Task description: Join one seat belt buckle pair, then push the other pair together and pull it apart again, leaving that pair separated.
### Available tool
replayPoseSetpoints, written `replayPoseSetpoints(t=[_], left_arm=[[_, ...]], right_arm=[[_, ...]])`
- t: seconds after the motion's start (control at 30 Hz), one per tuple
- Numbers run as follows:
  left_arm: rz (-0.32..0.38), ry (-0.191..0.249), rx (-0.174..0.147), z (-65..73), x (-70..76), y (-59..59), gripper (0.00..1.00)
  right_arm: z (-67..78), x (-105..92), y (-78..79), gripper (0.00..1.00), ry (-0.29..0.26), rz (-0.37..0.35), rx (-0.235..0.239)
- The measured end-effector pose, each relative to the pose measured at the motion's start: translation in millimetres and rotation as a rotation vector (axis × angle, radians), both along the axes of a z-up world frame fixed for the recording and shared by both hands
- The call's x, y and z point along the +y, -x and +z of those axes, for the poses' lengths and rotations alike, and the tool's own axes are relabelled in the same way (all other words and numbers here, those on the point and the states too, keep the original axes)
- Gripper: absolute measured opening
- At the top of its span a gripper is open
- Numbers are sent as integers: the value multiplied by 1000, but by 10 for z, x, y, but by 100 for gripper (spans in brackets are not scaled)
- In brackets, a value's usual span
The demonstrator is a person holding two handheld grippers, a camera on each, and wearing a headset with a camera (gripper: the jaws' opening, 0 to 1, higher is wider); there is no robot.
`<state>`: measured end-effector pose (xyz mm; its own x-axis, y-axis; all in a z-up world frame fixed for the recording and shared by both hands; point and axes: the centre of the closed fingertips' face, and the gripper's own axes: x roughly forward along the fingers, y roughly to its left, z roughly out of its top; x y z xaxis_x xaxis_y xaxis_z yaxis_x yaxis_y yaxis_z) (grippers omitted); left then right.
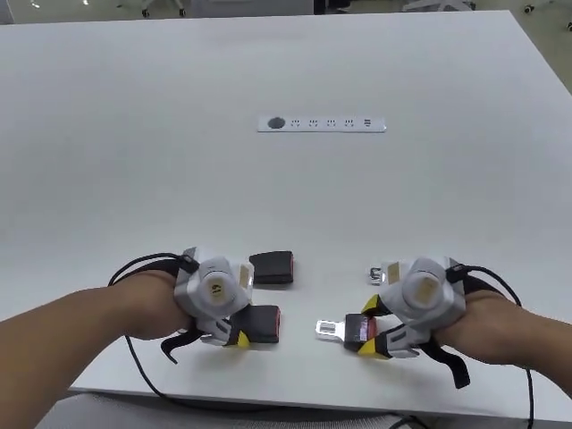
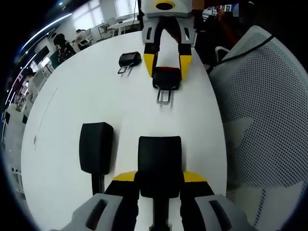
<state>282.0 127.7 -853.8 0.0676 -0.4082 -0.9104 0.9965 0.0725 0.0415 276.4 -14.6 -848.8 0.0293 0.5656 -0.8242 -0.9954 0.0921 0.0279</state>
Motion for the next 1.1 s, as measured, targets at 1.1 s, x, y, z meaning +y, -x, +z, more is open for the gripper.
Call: replayPoseSetpoints(t=[1.1], left_arm=[[-7, -9, 10, -19, -83, -14, 33]], right_arm=[[21, 445, -23, 32, 38, 63, -19]])
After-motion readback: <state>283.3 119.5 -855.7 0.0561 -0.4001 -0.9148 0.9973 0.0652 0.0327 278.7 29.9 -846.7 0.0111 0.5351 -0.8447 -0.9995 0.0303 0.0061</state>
